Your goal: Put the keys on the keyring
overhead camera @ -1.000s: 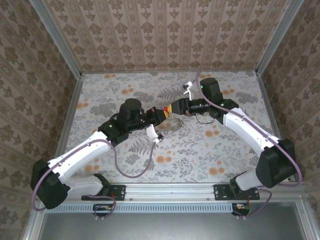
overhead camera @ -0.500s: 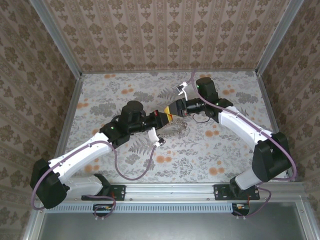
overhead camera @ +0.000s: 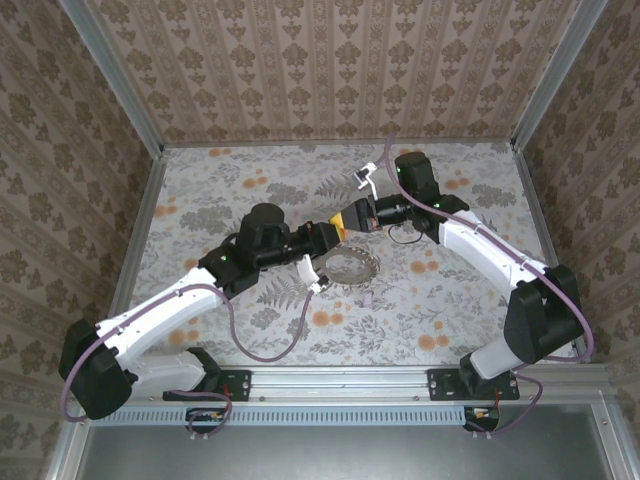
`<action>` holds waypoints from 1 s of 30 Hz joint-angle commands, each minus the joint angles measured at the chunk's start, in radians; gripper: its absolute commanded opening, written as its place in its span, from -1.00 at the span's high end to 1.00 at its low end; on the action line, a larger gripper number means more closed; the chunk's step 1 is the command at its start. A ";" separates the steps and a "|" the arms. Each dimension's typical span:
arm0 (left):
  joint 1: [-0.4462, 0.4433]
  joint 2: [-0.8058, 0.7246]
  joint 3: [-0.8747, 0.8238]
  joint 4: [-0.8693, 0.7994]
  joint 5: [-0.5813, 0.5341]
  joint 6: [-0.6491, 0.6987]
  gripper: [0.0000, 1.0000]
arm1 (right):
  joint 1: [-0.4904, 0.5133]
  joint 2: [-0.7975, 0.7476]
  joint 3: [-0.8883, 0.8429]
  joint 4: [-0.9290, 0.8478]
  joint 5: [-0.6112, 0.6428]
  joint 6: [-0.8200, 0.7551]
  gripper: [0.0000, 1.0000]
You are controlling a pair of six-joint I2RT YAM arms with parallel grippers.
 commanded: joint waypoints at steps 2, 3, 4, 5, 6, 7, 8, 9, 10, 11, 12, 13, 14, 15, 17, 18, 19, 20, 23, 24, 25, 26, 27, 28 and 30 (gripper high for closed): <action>0.005 -0.044 -0.034 0.040 -0.044 -0.114 -0.04 | 0.013 -0.090 0.000 0.108 0.061 -0.068 1.00; 0.005 -0.053 -0.041 0.039 -0.048 -0.135 -0.31 | 0.014 -0.109 -0.020 0.146 0.089 -0.085 1.00; 0.003 -0.064 -0.048 0.039 -0.049 -0.163 -0.82 | 0.015 -0.136 -0.045 0.208 0.119 -0.093 1.00; 0.002 -0.074 -0.054 0.041 -0.049 -0.195 -1.00 | 0.017 -0.162 -0.067 0.257 0.148 -0.096 1.00; 0.003 -0.089 -0.063 0.054 -0.049 -0.243 -1.00 | 0.018 -0.186 -0.092 0.308 0.186 -0.102 1.00; 0.003 -0.107 -0.071 0.065 -0.049 -0.290 -1.00 | 0.024 -0.211 -0.121 0.356 0.220 -0.121 1.00; 0.005 -0.118 -0.079 0.072 -0.051 -0.340 -1.00 | 0.029 -0.234 -0.142 0.383 0.254 -0.151 1.00; 0.004 -0.138 -0.086 0.075 -0.052 -0.401 -1.00 | 0.038 -0.261 -0.168 0.403 0.303 -0.199 1.00; 0.007 -0.154 -0.087 0.074 -0.049 -0.471 -1.00 | 0.048 -0.284 -0.186 0.411 0.346 -0.247 1.00; 0.012 -0.164 -0.086 0.071 -0.045 -0.546 -1.00 | 0.055 -0.302 -0.199 0.418 0.379 -0.286 1.00; 0.020 -0.178 -0.087 0.067 -0.038 -0.631 -1.00 | 0.066 -0.319 -0.215 0.432 0.408 -0.334 1.00; 0.026 -0.190 -0.087 0.065 -0.034 -0.707 -1.00 | 0.077 -0.337 -0.232 0.444 0.444 -0.384 1.00; 0.030 -0.200 -0.094 0.075 -0.036 -0.771 -1.00 | 0.089 -0.351 -0.244 0.449 0.485 -0.418 1.00; 0.038 -0.211 -0.108 0.093 -0.036 -0.841 -1.00 | 0.100 -0.366 -0.261 0.465 0.521 -0.454 1.00; 0.058 -0.231 -0.136 0.129 -0.044 -0.960 -1.00 | 0.115 -0.387 -0.286 0.491 0.564 -0.511 1.00; 0.068 -0.243 -0.149 0.144 -0.057 -1.026 -1.00 | 0.125 -0.397 -0.294 0.489 0.595 -0.538 1.00; 0.082 -0.257 -0.162 0.165 -0.075 -1.093 -1.00 | 0.133 -0.405 -0.298 0.480 0.612 -0.563 1.00; 0.093 -0.271 -0.176 0.179 -0.094 -1.150 -1.00 | 0.139 -0.410 -0.298 0.464 0.626 -0.589 1.00; 0.155 -0.320 -0.219 0.220 -0.149 -1.340 -1.00 | 0.157 -0.430 -0.309 0.436 0.687 -0.627 1.00; 0.185 -0.338 -0.226 0.205 -0.166 -1.415 -1.00 | 0.161 -0.440 -0.320 0.451 0.715 -0.628 1.00; 0.218 -0.349 -0.226 0.183 -0.188 -1.494 -1.00 | 0.166 -0.448 -0.335 0.471 0.735 -0.628 1.00; 0.246 -0.358 -0.226 0.159 -0.208 -1.559 -1.00 | 0.168 -0.455 -0.345 0.485 0.751 -0.630 1.00; 0.277 -0.364 -0.223 0.120 -0.231 -1.632 -1.00 | 0.172 -0.461 -0.354 0.493 0.777 -0.633 1.00; 0.313 -0.366 -0.217 0.074 -0.246 -1.691 -1.00 | 0.175 -0.466 -0.360 0.495 0.797 -0.637 1.00; 0.364 -0.353 -0.205 -0.011 -0.249 -1.770 -1.00 | 0.183 -0.468 -0.367 0.473 0.827 -0.650 1.00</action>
